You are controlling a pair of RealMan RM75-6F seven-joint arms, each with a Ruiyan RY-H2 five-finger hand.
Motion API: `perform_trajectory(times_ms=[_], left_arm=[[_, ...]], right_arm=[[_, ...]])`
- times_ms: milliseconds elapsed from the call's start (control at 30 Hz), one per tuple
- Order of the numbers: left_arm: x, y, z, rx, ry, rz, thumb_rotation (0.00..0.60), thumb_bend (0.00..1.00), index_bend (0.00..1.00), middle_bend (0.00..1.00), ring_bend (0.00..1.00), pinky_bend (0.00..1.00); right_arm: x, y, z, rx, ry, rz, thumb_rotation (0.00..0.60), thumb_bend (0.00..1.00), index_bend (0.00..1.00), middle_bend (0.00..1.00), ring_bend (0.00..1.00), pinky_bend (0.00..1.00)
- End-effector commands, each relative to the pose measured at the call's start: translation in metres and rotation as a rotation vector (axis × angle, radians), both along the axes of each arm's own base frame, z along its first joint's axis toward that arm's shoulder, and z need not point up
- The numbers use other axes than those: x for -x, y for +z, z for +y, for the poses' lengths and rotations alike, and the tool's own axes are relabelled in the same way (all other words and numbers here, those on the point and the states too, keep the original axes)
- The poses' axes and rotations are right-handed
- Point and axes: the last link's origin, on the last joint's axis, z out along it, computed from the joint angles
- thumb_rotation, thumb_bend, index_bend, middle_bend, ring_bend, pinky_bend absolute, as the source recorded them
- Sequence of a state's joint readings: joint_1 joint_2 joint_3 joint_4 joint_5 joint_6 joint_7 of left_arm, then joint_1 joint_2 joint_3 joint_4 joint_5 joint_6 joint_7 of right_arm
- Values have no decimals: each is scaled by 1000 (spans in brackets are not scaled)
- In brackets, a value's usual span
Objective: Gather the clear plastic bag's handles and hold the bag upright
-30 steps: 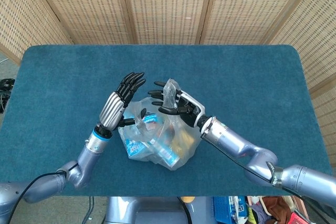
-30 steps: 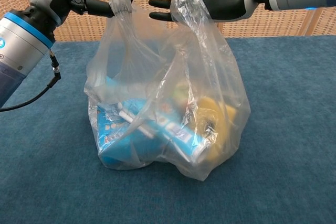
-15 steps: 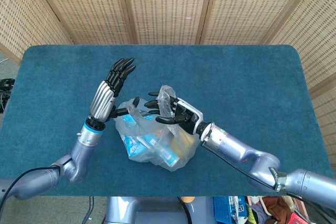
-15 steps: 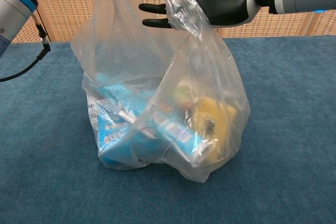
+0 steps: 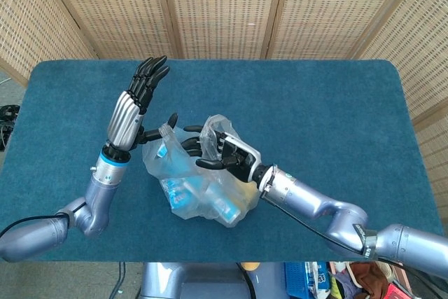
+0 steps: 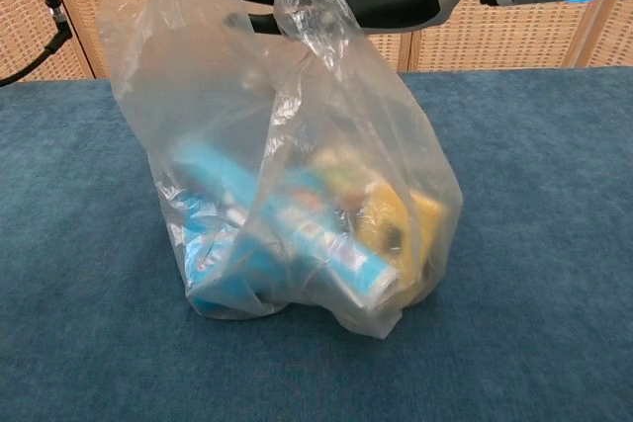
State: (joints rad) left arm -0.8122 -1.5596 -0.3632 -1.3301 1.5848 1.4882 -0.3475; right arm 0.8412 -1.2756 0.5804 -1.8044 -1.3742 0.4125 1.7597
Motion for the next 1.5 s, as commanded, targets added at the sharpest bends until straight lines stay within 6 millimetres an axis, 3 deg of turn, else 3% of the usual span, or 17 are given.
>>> perform_trajectory(times_ms=[33, 367, 800, 1100, 1500], left_arm=[[-1, 2, 1, 0, 4, -1, 600, 449, 0, 0, 0, 0], [-5, -6, 0, 23, 6, 1, 600, 447, 0, 0, 0, 0], [-12, -19, 4, 47, 16, -3, 600, 446, 0, 0, 0, 0], [-13, -22, 16, 10, 18, 45, 600, 448, 0, 0, 0, 0], [-16, -39, 14, 57, 26, 41, 600, 446, 0, 0, 0, 0]], right_arm=[[-5, -1, 2, -12, 4, -12, 600, 235, 191, 346, 218, 158], [-16, -3, 6, -36, 7, -32, 600, 254, 188, 342, 203, 157], [-22, -15, 5, -45, -8, -16, 600, 289, 160, 287, 125, 157], [-23, -23, 9, -57, -1, 7, 600, 326, 149, 275, 123, 158], [-26, -29, 9, -64, -20, -7, 600, 338, 114, 244, 93, 158]])
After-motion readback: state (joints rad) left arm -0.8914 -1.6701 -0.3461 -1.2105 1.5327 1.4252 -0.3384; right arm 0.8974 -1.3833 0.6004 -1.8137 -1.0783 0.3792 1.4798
